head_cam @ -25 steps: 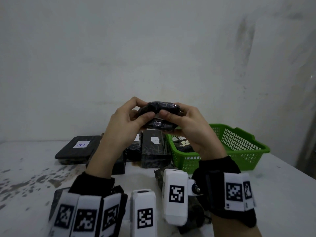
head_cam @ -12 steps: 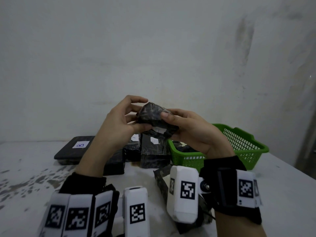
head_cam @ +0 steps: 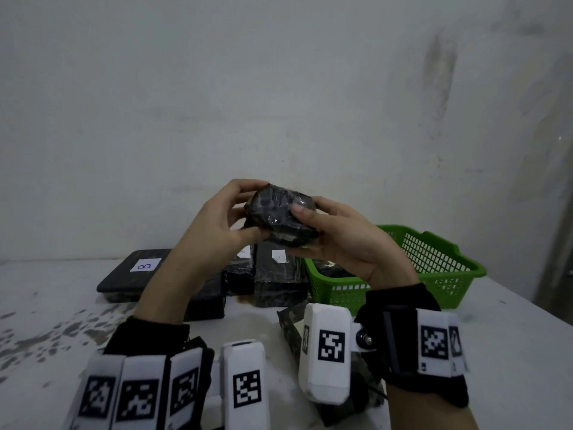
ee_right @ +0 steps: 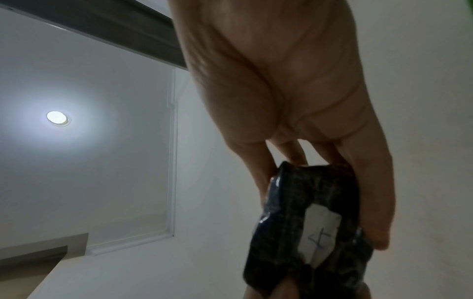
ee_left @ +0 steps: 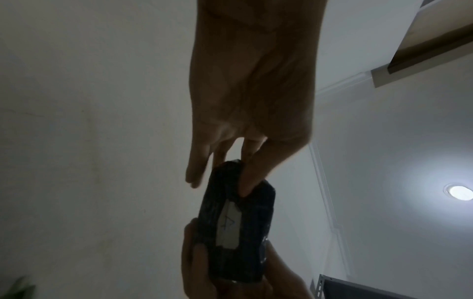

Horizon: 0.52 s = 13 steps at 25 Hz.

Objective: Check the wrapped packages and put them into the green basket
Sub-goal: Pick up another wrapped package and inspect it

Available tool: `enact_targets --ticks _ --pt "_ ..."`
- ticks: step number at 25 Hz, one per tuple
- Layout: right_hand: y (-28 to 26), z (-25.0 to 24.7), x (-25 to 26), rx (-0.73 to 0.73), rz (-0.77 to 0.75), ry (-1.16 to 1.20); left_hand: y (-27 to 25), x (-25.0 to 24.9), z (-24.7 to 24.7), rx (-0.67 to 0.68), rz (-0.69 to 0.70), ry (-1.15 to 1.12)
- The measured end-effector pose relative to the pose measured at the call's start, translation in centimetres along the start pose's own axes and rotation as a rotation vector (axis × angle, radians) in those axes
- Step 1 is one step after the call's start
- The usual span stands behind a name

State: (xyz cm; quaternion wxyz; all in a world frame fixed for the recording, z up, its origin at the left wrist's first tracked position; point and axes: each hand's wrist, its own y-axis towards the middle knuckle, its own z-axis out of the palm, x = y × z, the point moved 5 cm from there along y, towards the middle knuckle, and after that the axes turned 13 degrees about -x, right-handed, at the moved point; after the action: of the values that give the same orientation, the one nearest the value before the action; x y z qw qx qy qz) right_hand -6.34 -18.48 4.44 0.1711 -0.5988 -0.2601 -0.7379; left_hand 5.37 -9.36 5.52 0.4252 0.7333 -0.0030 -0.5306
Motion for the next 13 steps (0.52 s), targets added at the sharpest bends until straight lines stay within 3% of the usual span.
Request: enact_targets --ticks 4,8,13 --pt "0.35 -0.51 0.04 -0.069 -0.021 -0.075 -0.48 0.29 0.89 0.137 -0.18 -0.13" --pt "0.09 -0.45 0.43 -0.133 -0.11 -0.168 -0.25 0.93 0.79 0.05 -0.249 -0.088" --pt "0.08 -0.51 0.97 -0.168 -0.183 -0.172 -0.32 0.76 0.88 0.059 -0.253 -0.123"
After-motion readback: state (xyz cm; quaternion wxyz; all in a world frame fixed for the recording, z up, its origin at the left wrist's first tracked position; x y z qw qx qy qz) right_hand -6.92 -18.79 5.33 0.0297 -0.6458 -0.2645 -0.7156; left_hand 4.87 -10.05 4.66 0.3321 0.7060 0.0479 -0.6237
